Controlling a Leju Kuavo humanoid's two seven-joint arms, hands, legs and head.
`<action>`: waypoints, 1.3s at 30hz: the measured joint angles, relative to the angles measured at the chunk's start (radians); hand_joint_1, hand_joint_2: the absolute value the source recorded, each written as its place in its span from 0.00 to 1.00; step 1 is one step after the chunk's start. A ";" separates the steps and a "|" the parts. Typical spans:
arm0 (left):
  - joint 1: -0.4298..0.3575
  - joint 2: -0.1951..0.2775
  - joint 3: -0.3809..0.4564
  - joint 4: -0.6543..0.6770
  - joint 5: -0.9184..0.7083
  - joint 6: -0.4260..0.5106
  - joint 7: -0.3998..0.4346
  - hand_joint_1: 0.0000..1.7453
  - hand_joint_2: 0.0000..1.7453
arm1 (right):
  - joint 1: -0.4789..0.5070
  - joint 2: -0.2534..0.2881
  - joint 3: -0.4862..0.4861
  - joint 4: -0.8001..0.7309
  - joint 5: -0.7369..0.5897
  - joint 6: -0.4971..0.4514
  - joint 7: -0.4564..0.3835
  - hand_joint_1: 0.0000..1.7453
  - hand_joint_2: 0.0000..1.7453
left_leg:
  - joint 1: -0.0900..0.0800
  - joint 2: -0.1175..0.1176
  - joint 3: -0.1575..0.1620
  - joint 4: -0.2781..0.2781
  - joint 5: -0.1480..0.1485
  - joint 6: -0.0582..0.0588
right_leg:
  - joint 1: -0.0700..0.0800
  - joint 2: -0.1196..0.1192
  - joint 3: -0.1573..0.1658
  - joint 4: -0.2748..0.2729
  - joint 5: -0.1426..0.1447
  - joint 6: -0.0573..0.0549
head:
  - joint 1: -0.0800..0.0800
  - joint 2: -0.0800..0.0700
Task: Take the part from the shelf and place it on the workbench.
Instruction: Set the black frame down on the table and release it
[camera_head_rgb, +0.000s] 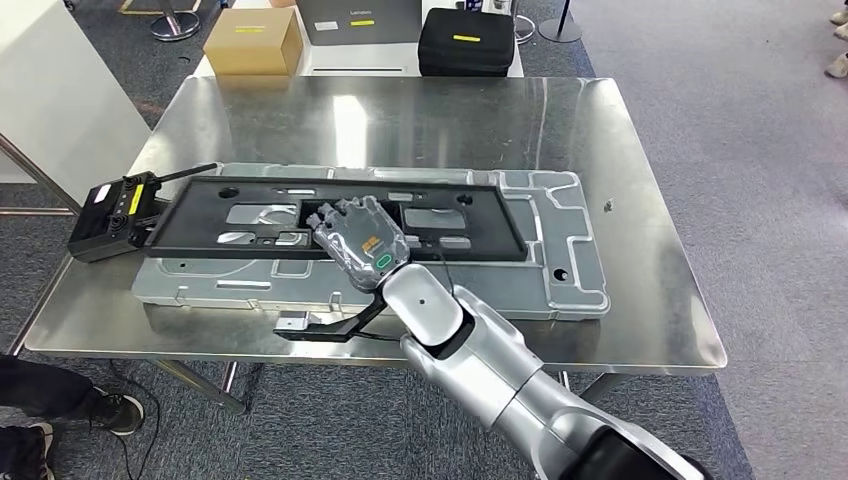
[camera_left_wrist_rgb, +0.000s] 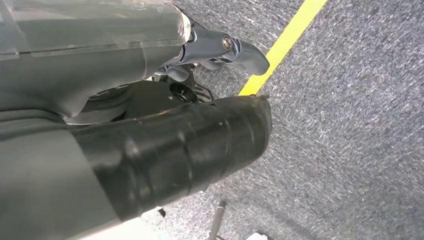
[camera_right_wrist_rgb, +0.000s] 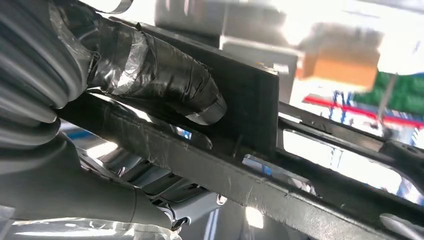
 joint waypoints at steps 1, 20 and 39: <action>0.000 0.000 0.000 0.000 0.000 -0.002 0.001 0.00 0.00 | -0.004 0.006 0.007 0.025 -0.007 0.004 0.015 1.00 1.00 | 0.000 0.000 0.000 0.000 0.000 0.000 | 0.000 0.000 0.000 0.000 0.000 0.000 | 0.000 0.000; 0.000 0.000 -0.001 0.000 0.000 -0.010 0.006 0.00 0.00 | -0.095 0.031 0.067 0.211 -0.142 -0.062 0.138 1.00 1.00 | 0.000 0.000 0.000 0.001 0.000 0.000 | 0.000 0.000 0.000 0.000 0.000 0.000 | 0.000 0.000; -0.001 -0.003 -0.001 0.000 0.000 -0.017 0.002 0.00 0.00 | -0.130 0.031 0.049 0.270 -0.074 -0.108 0.177 1.00 1.00 | 0.000 0.000 0.000 0.001 0.000 0.000 | 0.000 0.000 0.000 0.000 0.000 0.000 | 0.000 0.000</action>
